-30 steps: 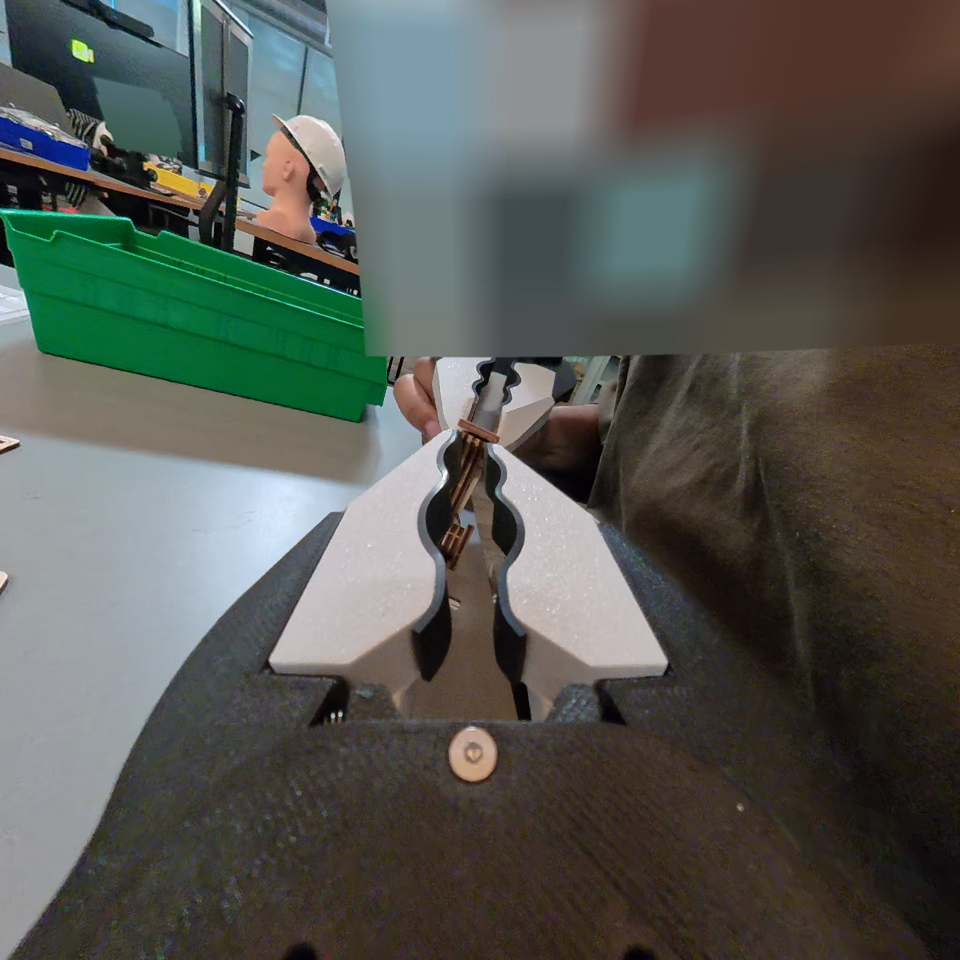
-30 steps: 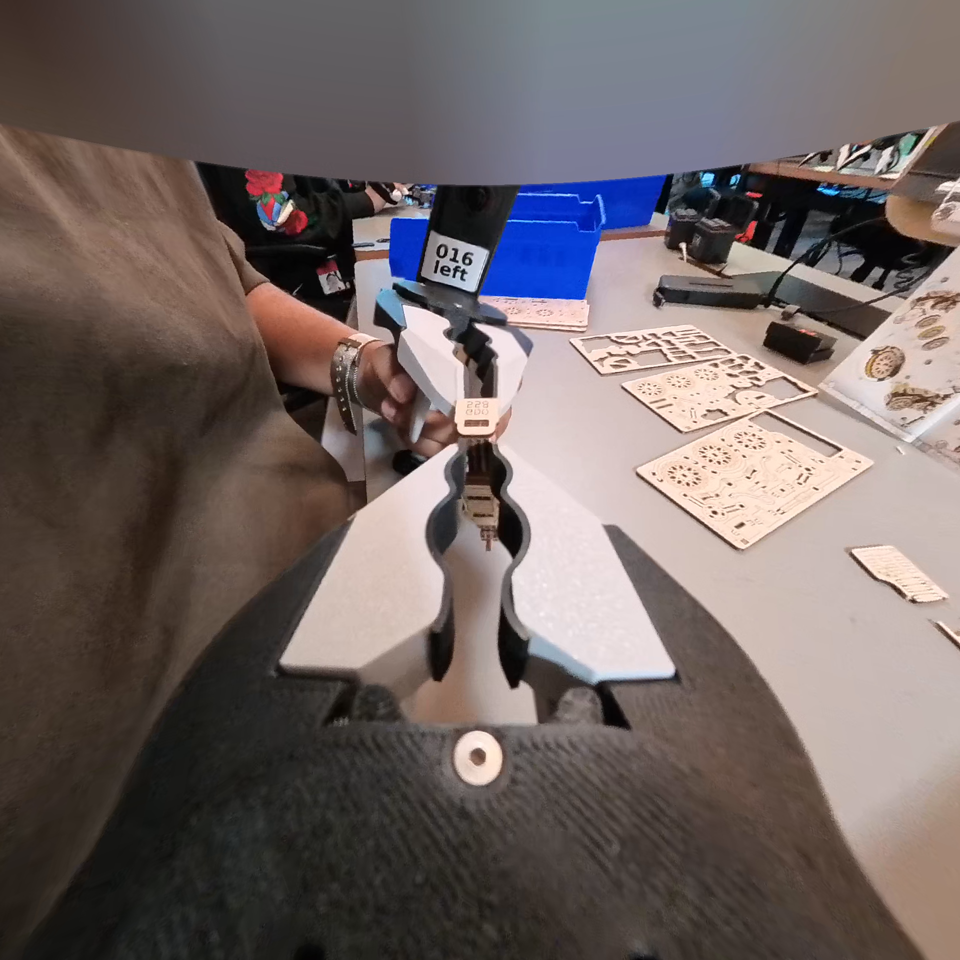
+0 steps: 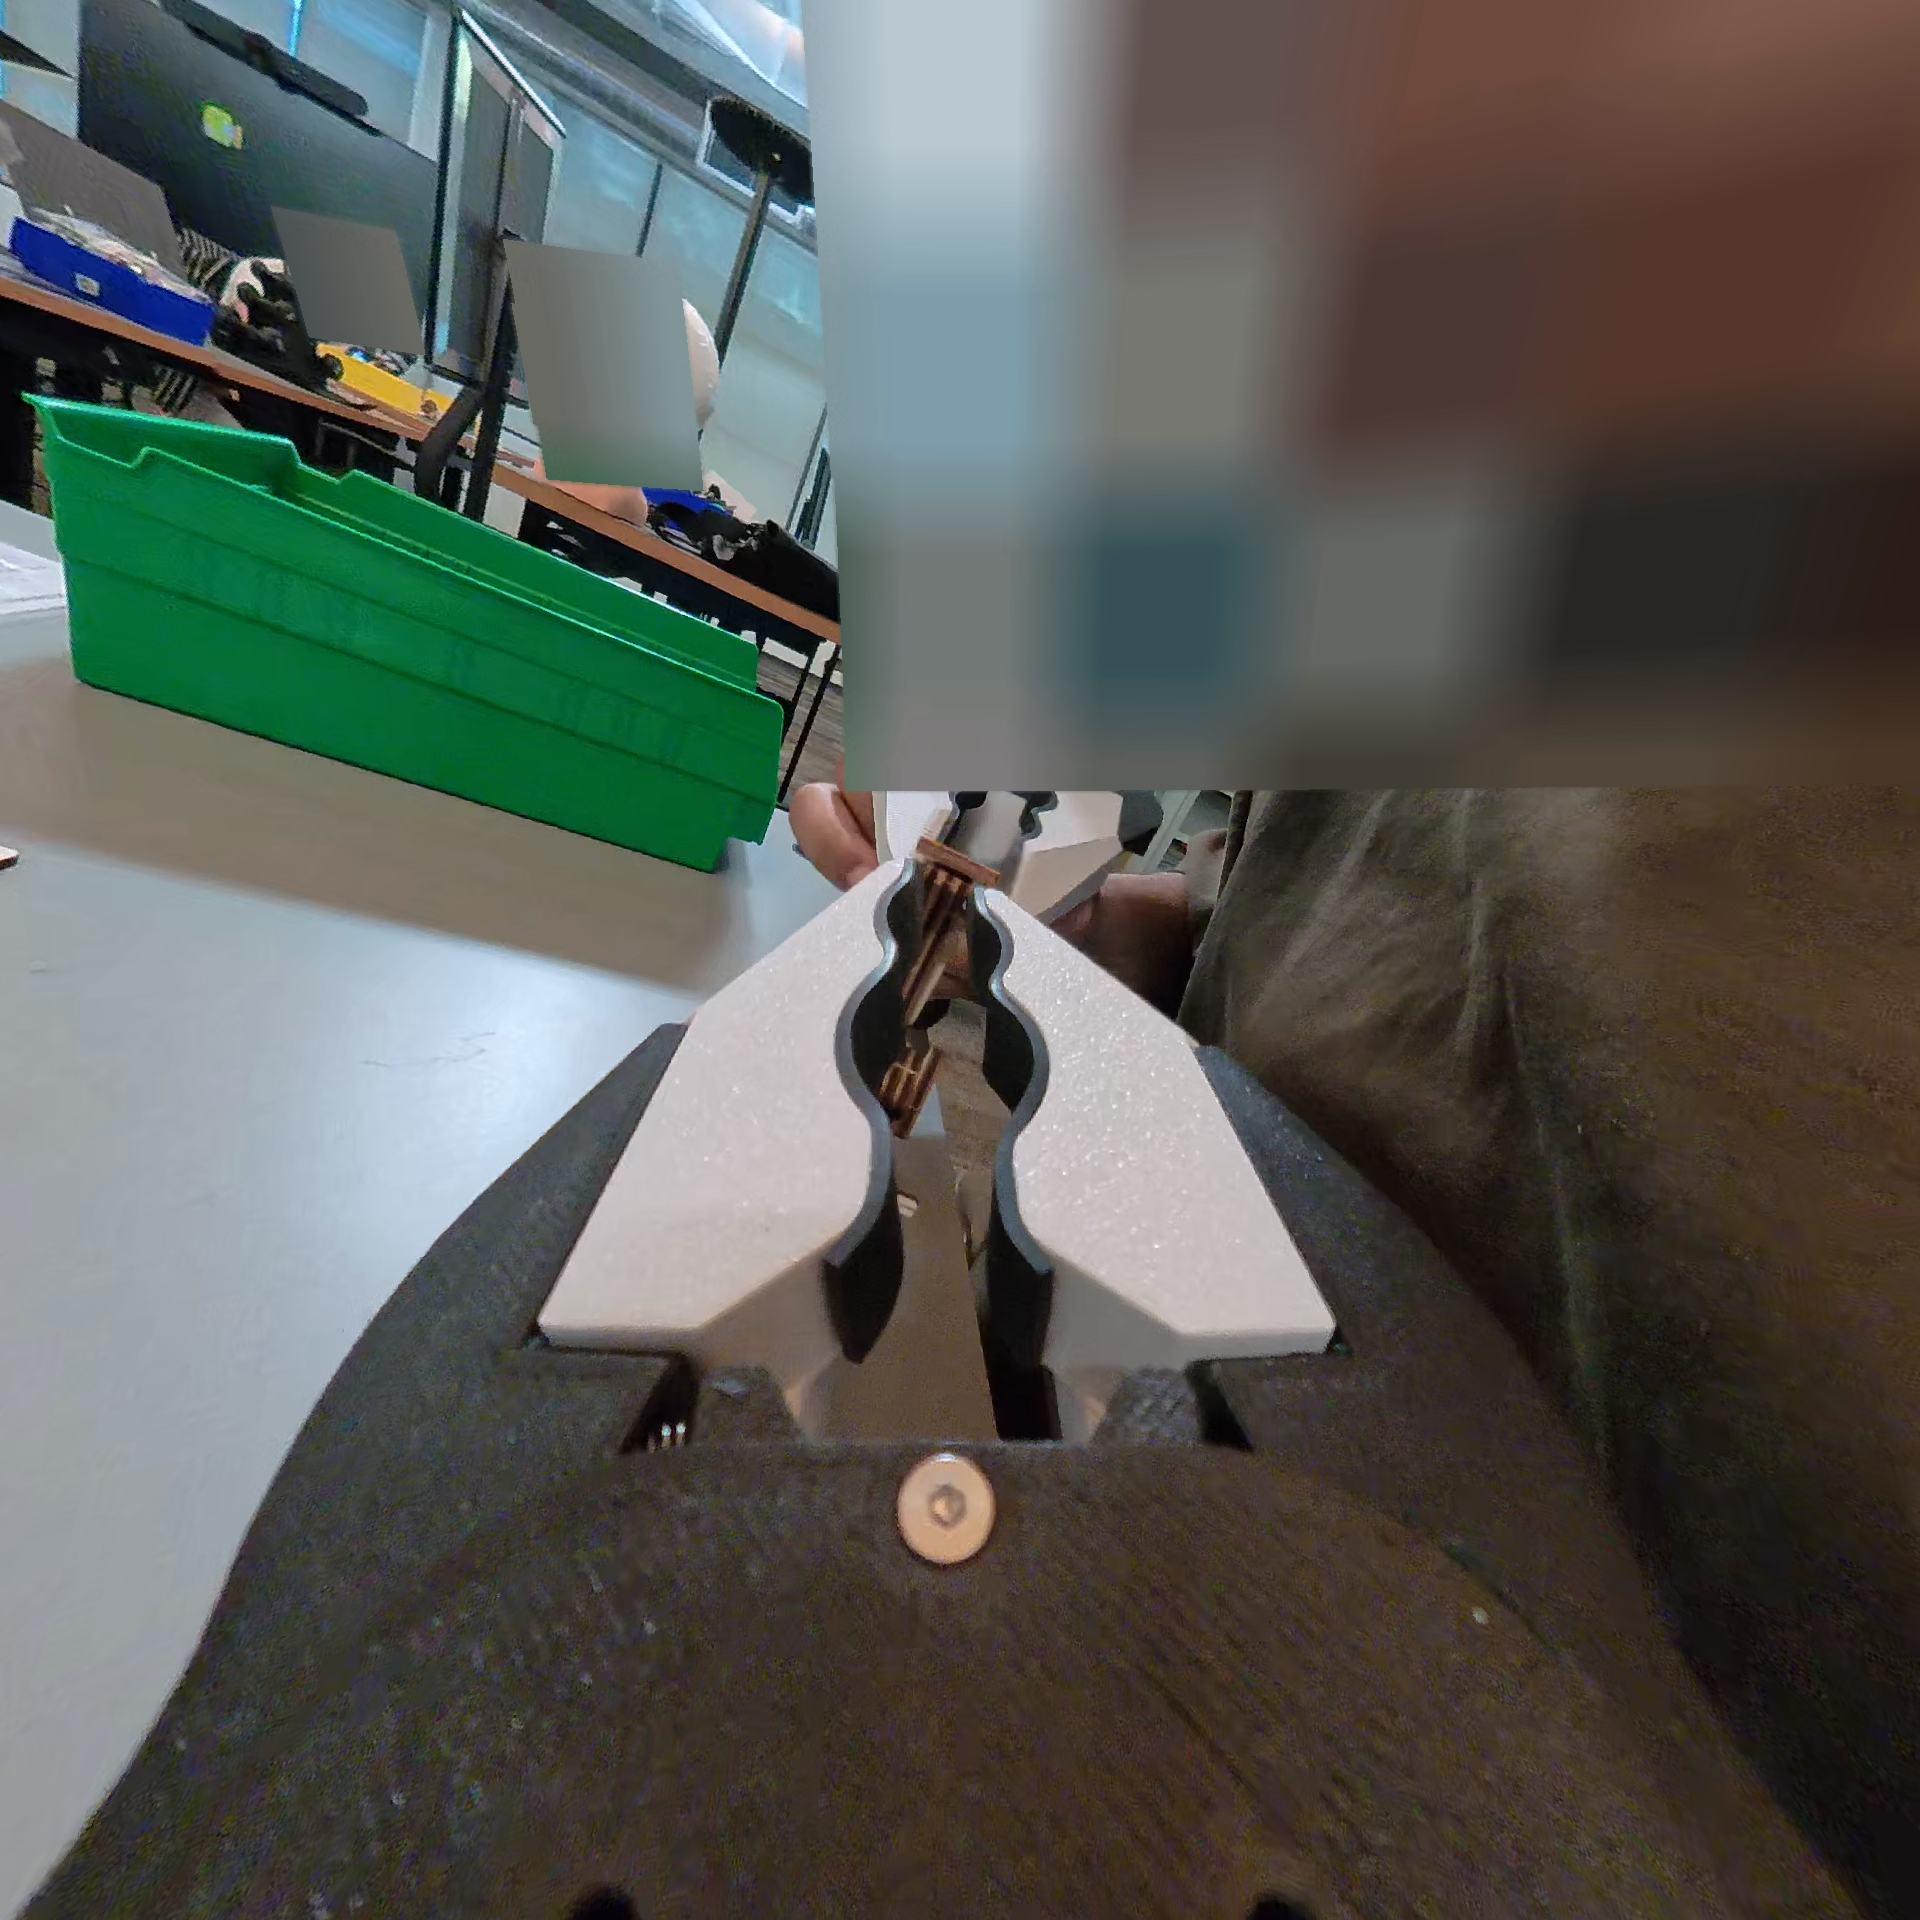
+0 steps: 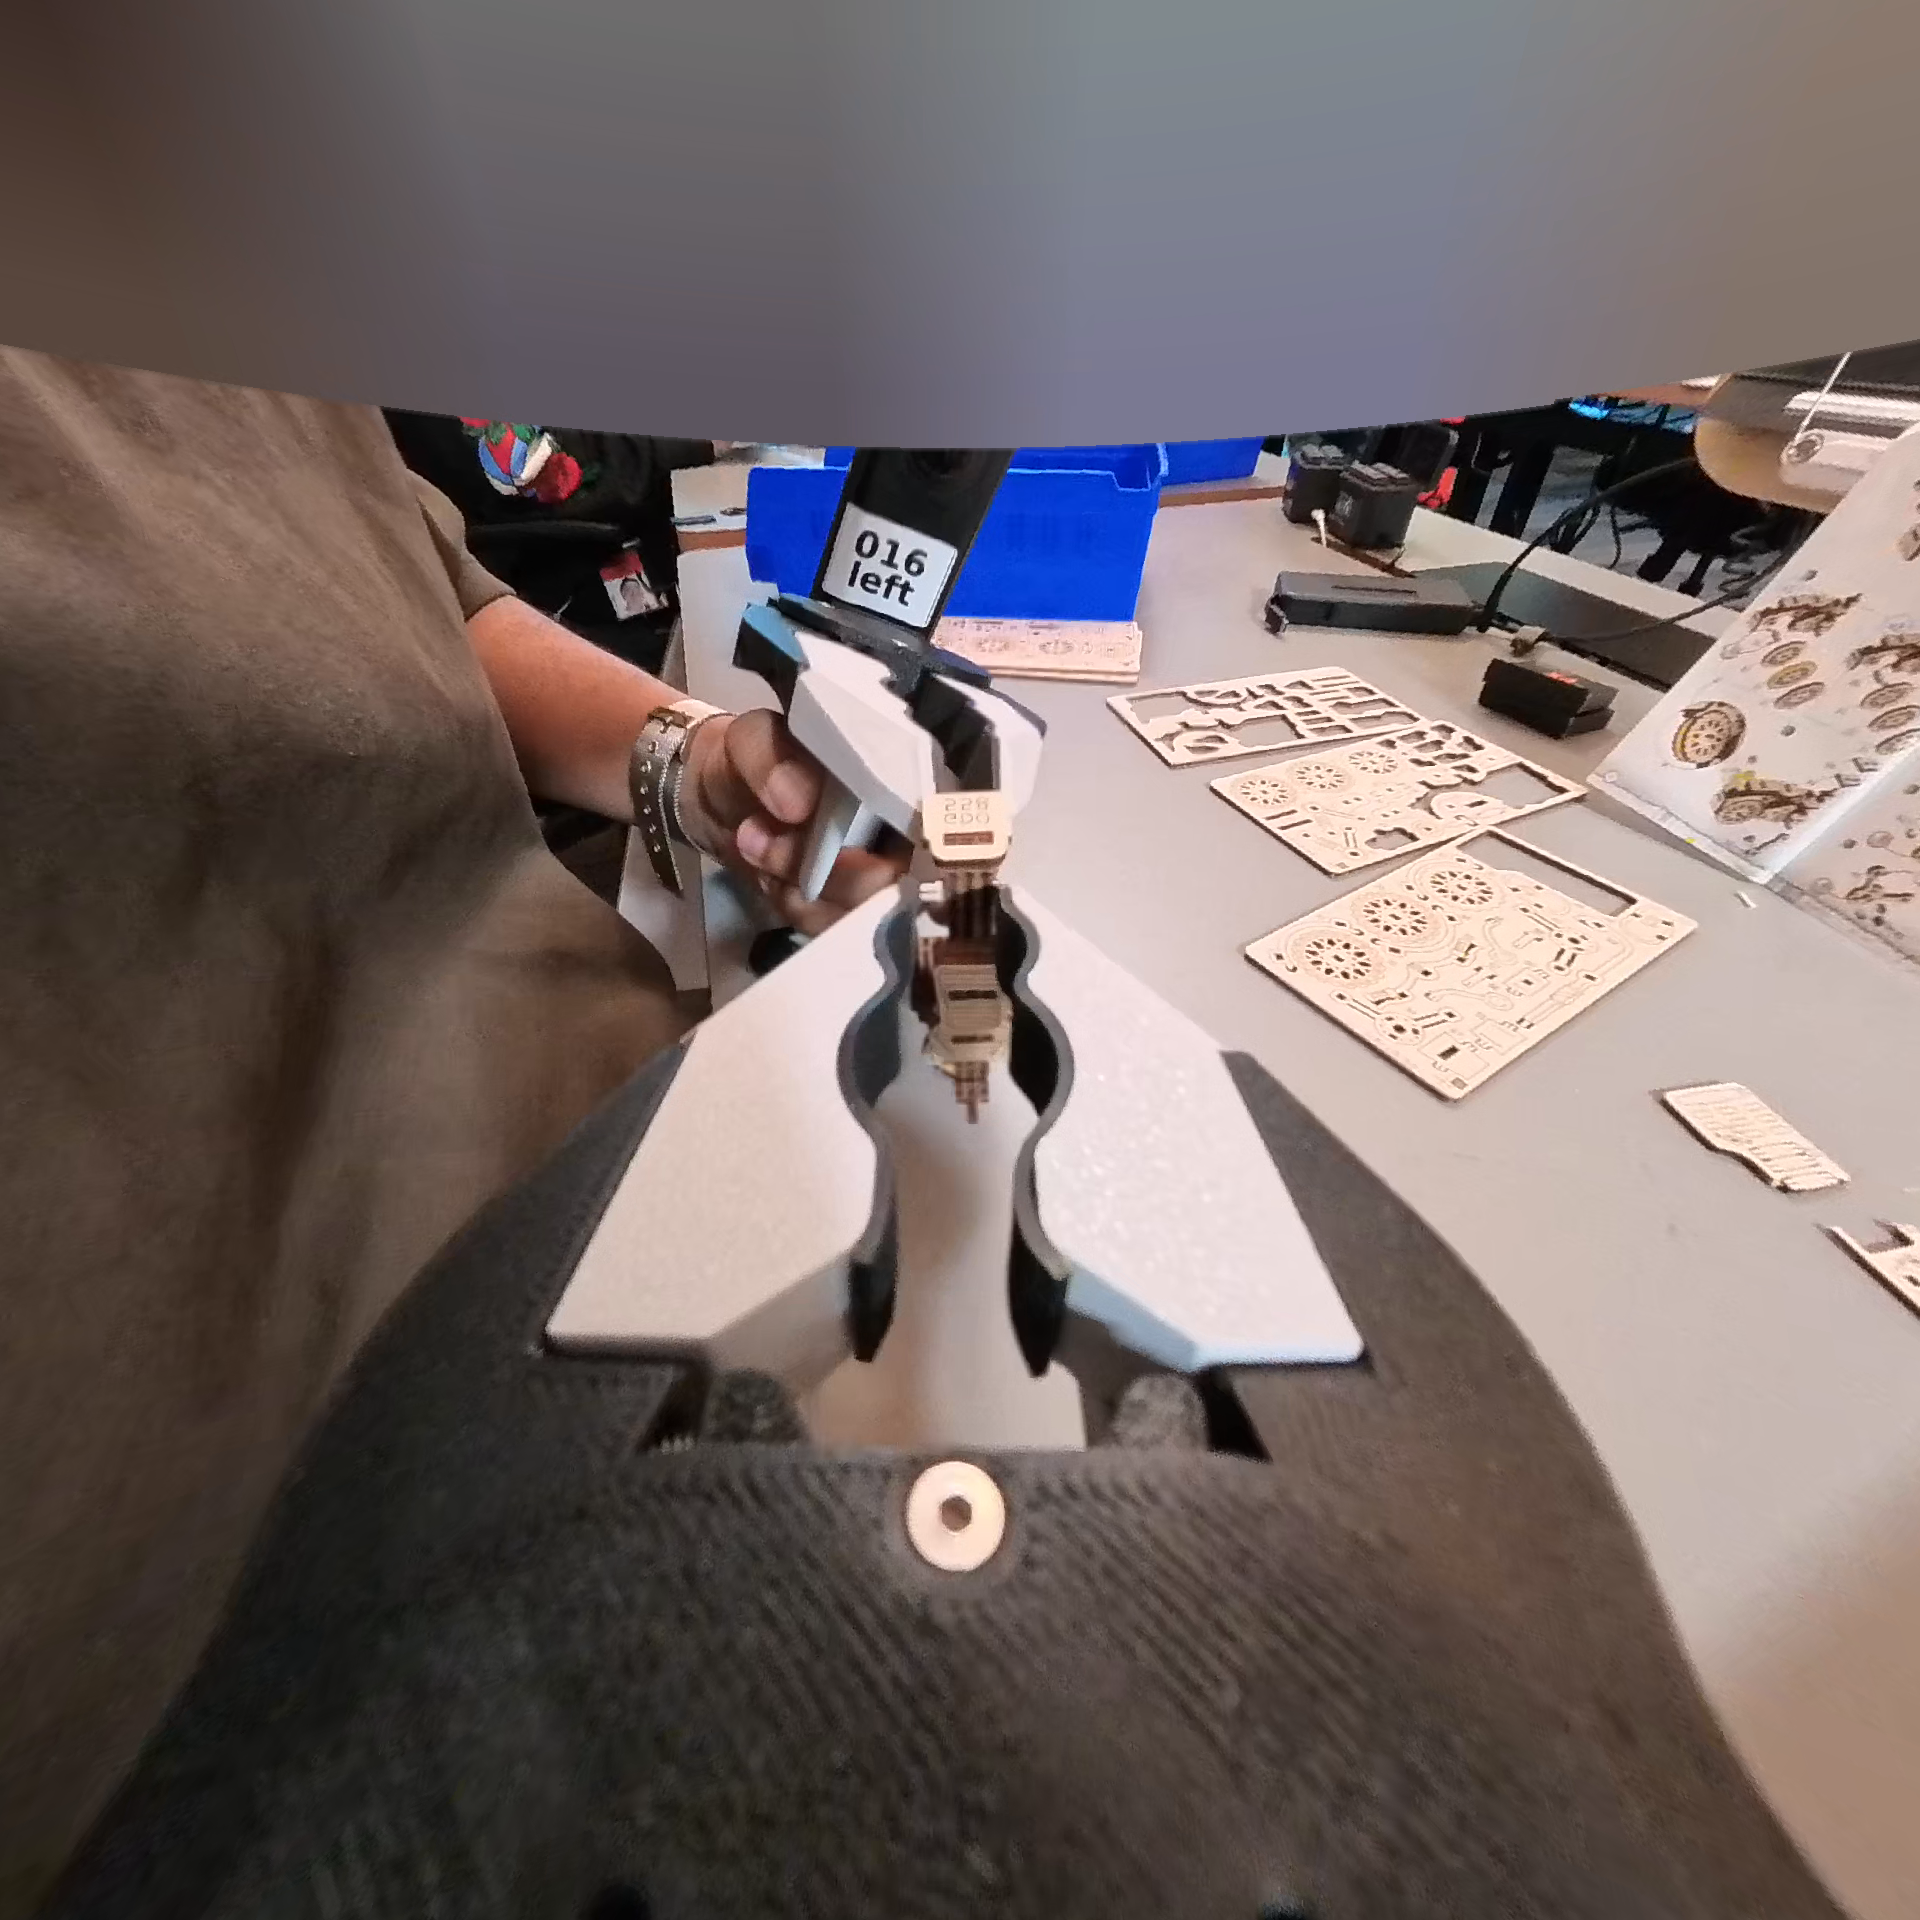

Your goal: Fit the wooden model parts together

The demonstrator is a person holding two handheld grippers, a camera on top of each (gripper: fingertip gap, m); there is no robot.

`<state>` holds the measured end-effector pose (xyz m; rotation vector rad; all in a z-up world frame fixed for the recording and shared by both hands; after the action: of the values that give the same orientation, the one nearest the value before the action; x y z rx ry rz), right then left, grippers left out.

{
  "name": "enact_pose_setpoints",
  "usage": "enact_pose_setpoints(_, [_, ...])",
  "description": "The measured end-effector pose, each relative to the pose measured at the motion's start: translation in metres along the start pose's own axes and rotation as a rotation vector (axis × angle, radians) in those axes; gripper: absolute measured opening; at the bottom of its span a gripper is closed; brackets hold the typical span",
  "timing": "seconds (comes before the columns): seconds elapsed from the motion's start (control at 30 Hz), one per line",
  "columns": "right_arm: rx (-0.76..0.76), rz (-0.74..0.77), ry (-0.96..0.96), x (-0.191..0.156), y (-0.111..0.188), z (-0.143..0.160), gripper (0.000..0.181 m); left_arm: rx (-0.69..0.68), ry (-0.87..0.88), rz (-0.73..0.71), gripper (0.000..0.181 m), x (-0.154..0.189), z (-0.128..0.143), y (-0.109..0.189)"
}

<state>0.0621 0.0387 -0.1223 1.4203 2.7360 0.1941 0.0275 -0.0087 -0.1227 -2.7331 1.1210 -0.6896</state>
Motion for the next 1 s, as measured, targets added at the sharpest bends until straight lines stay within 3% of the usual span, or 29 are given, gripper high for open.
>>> enact_pose_setpoints(0.1, [-0.001, -0.015, -0.012, -0.0032, -0.0010, -0.0002, 0.026, 0.008, 0.004, -0.014, 0.005, -0.0021, -0.0008, 0.0016])
enact_pose_setpoints(0.2, [0.001, 0.005, -0.015, 0.0005, 0.0000, -0.0001, 0.012, 0.003, 0.002, -0.009, 0.005, 0.0002, 0.0004, -0.0009])
enact_pose_setpoints(1.0, [-0.020, 0.044, 0.087, -0.0003, 0.0011, 0.0000, 0.011, -0.025, -0.072, -0.041, 0.005, 0.0015, 0.0012, -0.0022])
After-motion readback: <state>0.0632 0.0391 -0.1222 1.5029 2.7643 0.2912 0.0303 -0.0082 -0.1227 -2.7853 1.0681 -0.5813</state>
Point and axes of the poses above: each gripper's, where its closed fingertips meet, y back along the fingers, z out of its underside, x = y × z across the jaws, the point moved 3 cm from there along y, back along the fingers, and after that the axes turned 12 degrees about z, right-handed, at the moved point
